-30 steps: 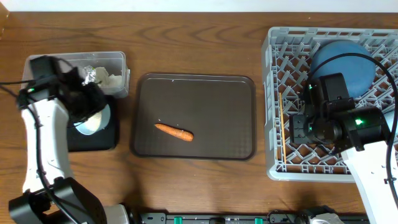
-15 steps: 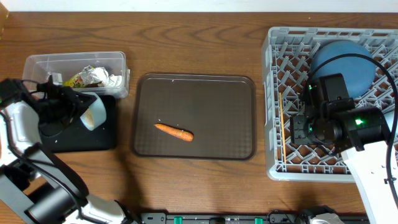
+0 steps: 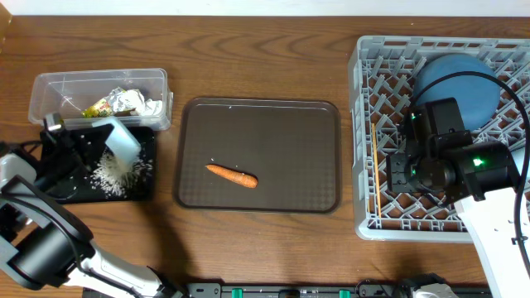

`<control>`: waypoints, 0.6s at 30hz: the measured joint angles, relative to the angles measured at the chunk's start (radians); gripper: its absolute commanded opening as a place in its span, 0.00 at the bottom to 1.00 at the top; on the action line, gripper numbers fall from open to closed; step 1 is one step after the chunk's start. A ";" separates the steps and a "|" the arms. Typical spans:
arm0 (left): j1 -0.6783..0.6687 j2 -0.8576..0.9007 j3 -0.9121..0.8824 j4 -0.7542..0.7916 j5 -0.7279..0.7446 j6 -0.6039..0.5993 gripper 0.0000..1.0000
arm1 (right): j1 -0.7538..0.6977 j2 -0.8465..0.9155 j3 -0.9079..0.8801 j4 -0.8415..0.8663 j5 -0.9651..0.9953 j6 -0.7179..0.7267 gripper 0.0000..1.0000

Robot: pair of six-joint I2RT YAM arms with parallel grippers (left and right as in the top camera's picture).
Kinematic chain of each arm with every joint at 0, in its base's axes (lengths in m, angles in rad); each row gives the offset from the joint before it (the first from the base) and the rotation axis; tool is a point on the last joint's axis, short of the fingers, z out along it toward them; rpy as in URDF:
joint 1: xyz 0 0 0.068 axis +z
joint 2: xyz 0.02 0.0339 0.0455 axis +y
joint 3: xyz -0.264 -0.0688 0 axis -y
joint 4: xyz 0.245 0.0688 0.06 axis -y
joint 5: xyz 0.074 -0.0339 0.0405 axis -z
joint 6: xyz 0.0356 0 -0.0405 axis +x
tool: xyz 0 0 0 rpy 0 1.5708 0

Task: Sort waste into correct bins and load items into the dishwasher rack
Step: 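Tilt the bowl with the left gripper to pour rice onto the black tray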

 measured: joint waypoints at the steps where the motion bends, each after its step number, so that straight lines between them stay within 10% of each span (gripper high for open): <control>1: 0.006 0.006 -0.001 0.000 0.009 0.001 0.06 | 0.000 0.000 0.000 0.000 0.000 0.000 0.51; 18: 0.025 0.010 -0.003 0.051 0.015 -0.091 0.06 | 0.000 0.000 0.000 -0.002 0.000 0.000 0.50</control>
